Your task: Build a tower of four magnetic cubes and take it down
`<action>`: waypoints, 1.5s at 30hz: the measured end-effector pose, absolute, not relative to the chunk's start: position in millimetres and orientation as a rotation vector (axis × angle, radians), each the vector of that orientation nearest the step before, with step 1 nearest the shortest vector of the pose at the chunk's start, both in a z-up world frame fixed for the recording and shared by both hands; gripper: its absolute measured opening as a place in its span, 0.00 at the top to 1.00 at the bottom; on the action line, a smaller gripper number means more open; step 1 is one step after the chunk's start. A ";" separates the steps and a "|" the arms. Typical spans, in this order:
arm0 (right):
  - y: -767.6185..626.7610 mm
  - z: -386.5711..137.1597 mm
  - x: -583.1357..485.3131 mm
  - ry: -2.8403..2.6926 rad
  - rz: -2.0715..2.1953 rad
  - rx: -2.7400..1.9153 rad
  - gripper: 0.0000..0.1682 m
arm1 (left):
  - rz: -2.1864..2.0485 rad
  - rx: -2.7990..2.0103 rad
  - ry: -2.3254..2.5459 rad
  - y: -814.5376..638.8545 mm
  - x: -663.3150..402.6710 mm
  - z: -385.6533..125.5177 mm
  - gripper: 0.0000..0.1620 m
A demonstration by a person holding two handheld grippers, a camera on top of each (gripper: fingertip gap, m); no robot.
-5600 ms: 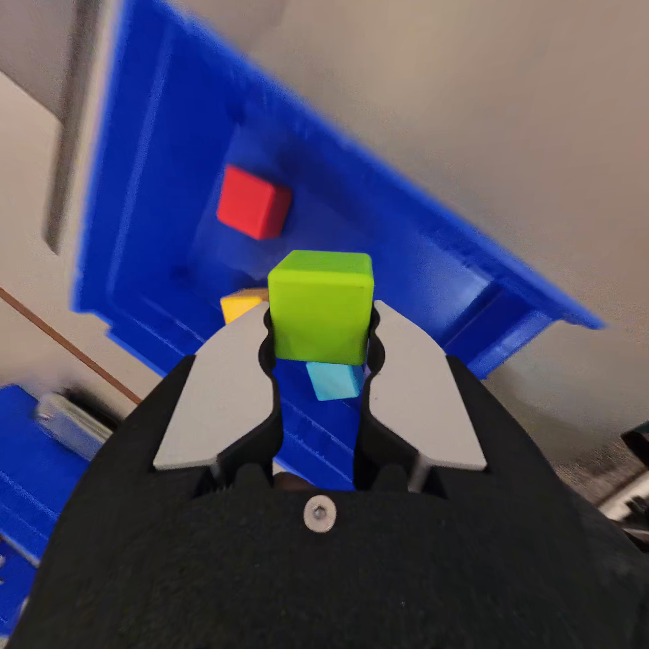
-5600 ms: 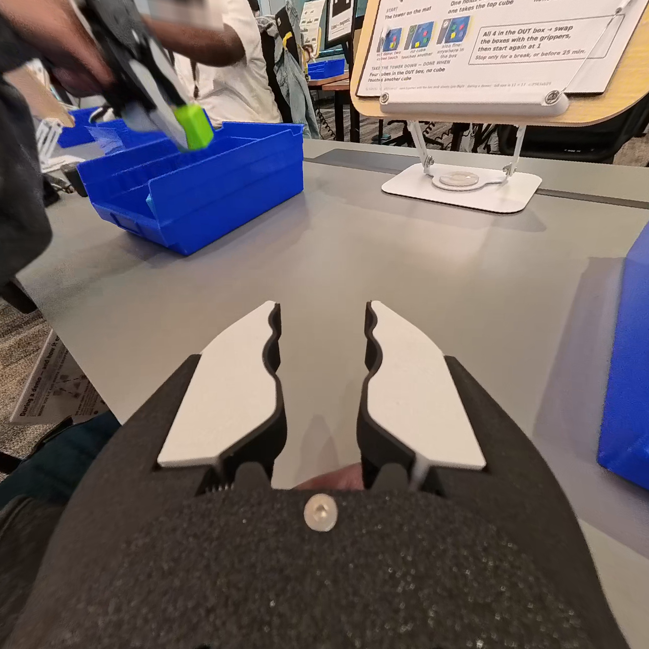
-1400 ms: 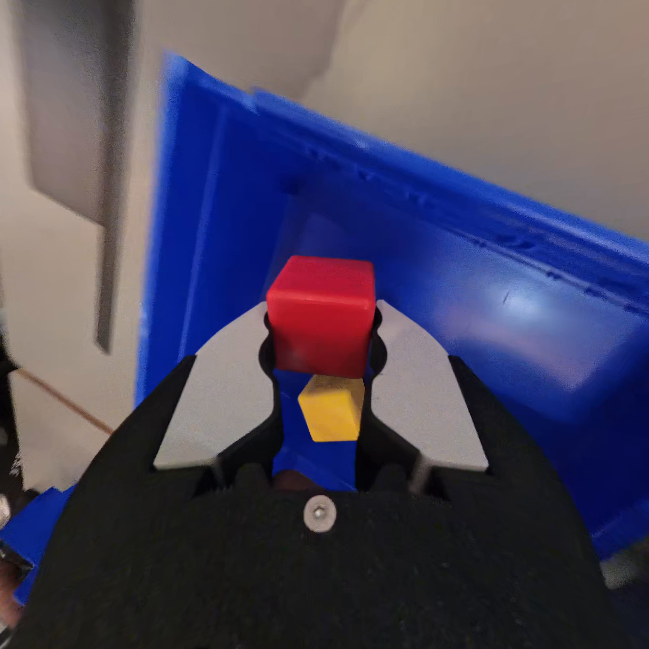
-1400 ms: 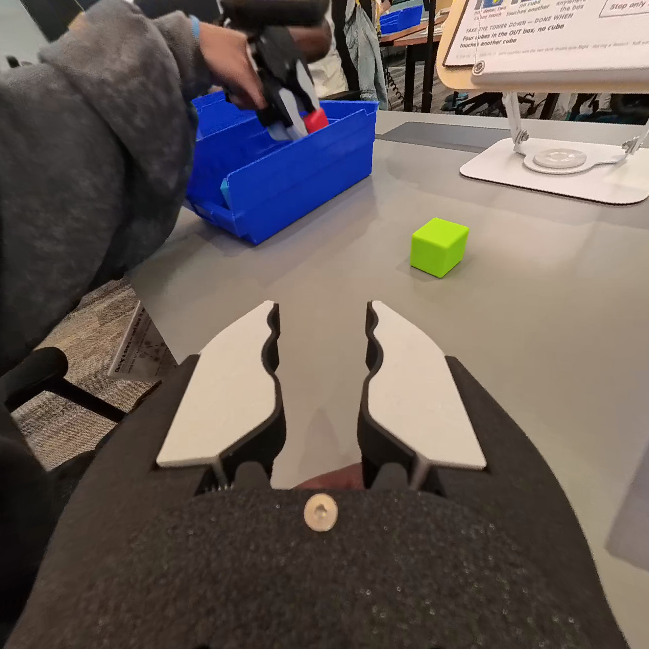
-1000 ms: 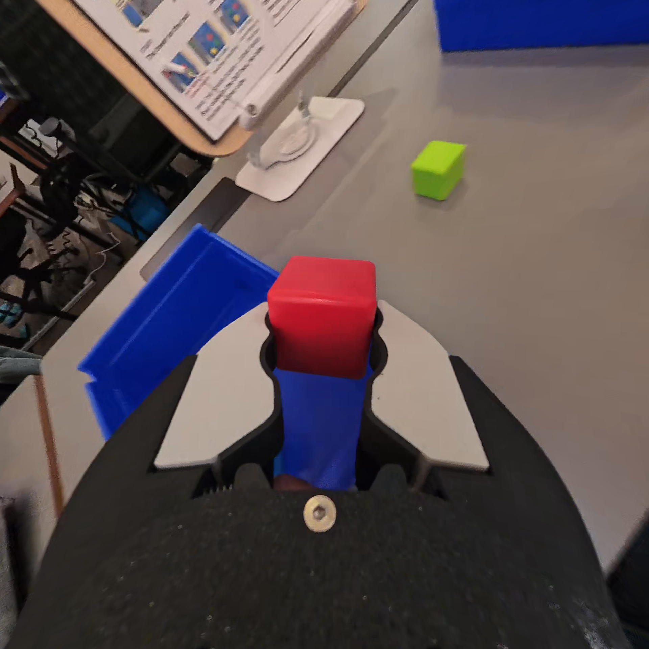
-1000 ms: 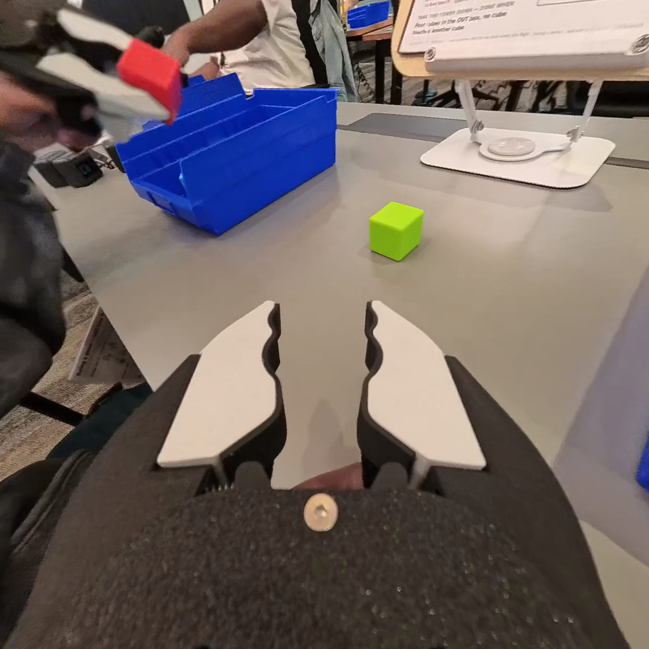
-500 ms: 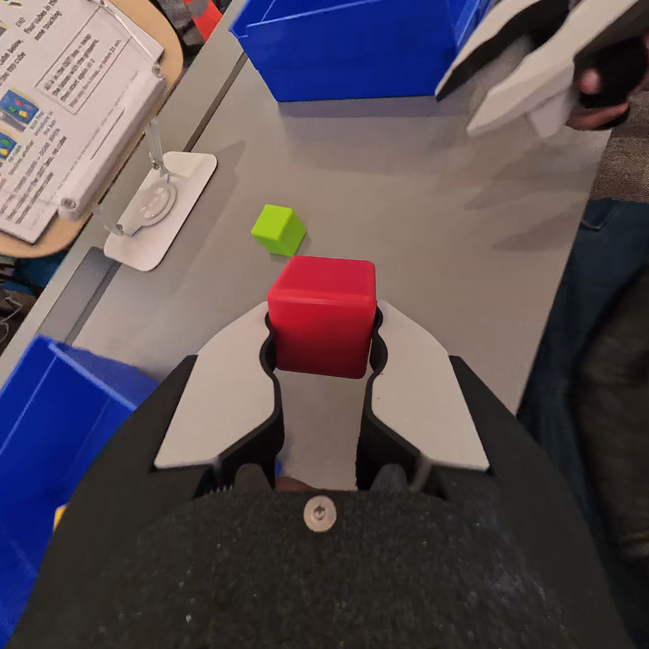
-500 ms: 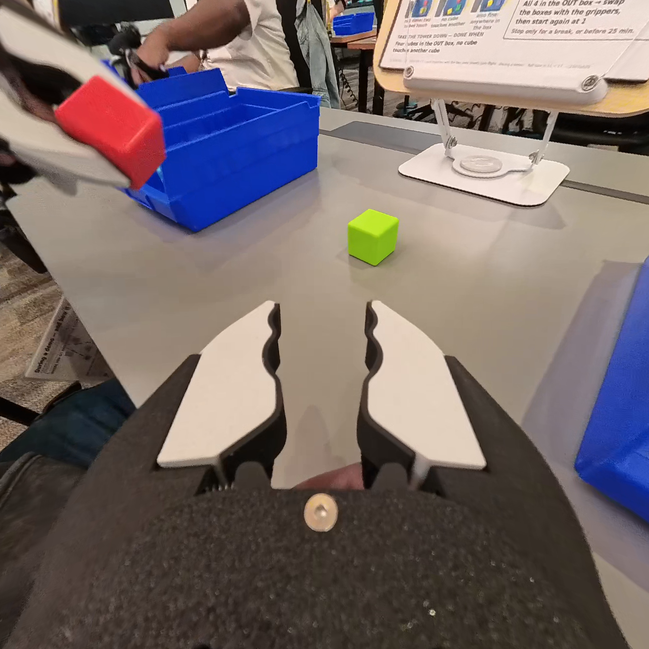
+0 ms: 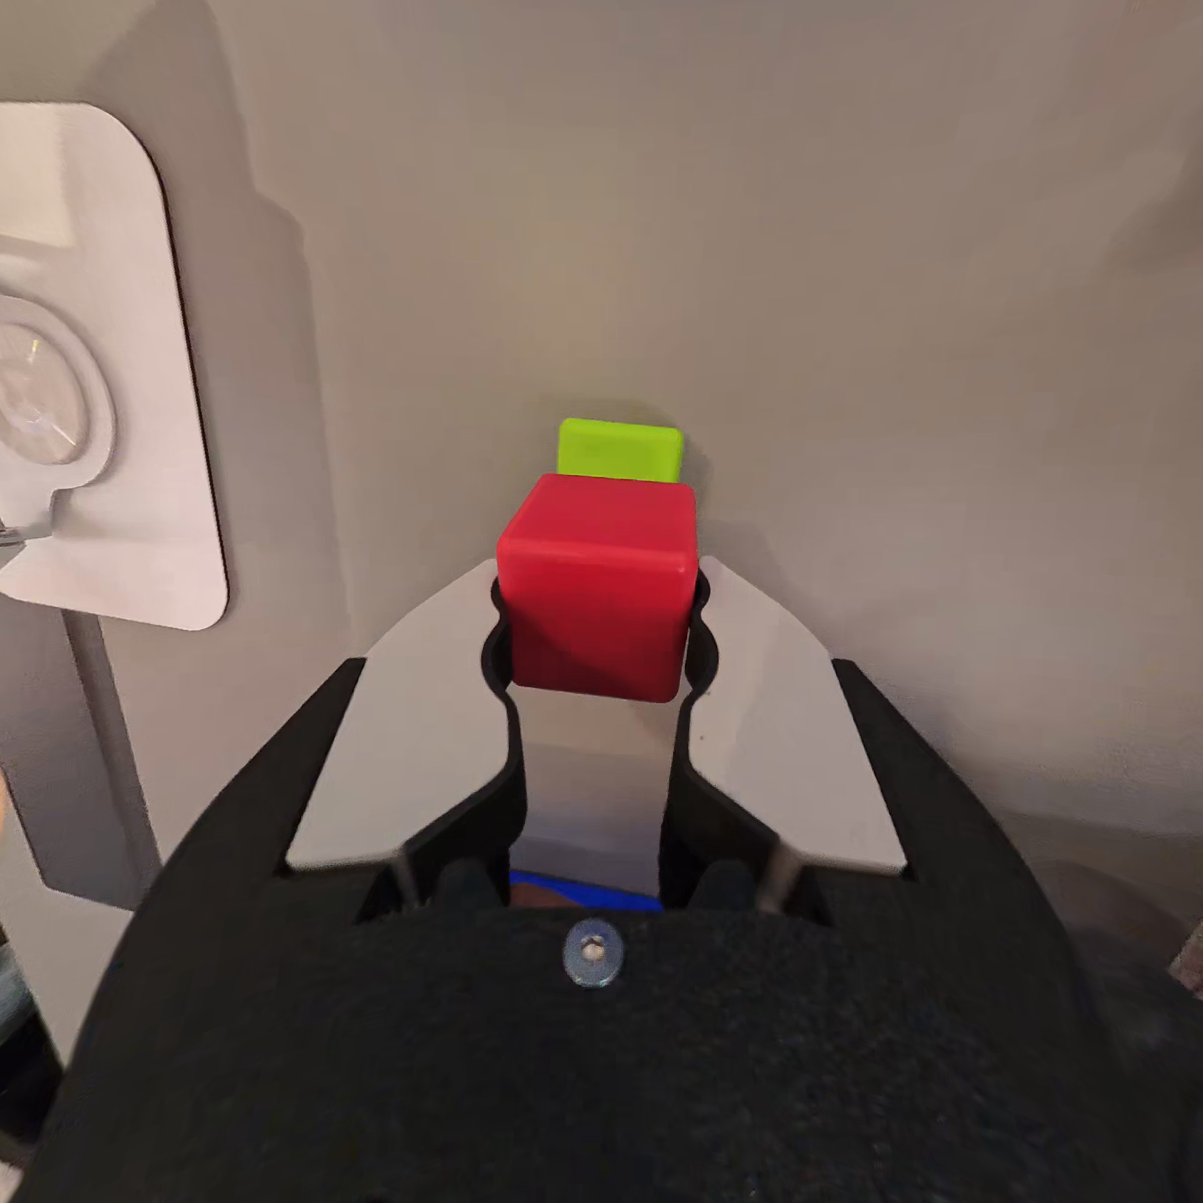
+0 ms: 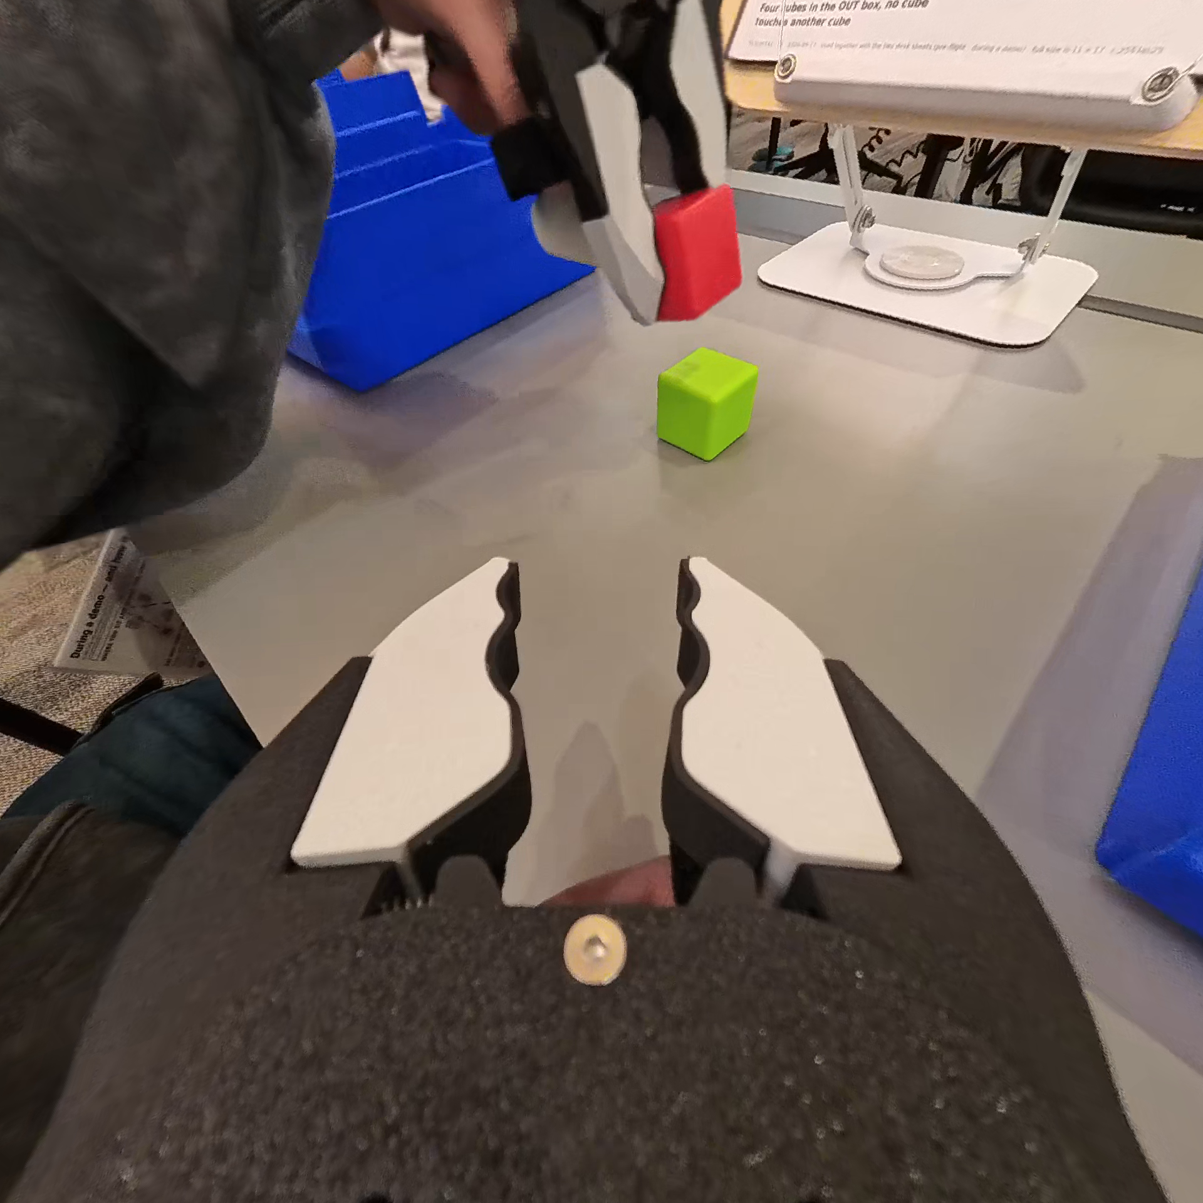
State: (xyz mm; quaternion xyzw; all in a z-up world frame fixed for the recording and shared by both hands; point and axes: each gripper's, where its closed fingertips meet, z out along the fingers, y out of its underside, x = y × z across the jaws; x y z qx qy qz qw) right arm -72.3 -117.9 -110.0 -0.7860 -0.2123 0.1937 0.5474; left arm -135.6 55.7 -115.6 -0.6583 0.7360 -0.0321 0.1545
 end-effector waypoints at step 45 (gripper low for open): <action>-120.8 -113.4 -66.4 -0.501 0.472 -1.885 0.72 | -0.180 -1.855 1.505 62.2 -136.8 -41.0 0.59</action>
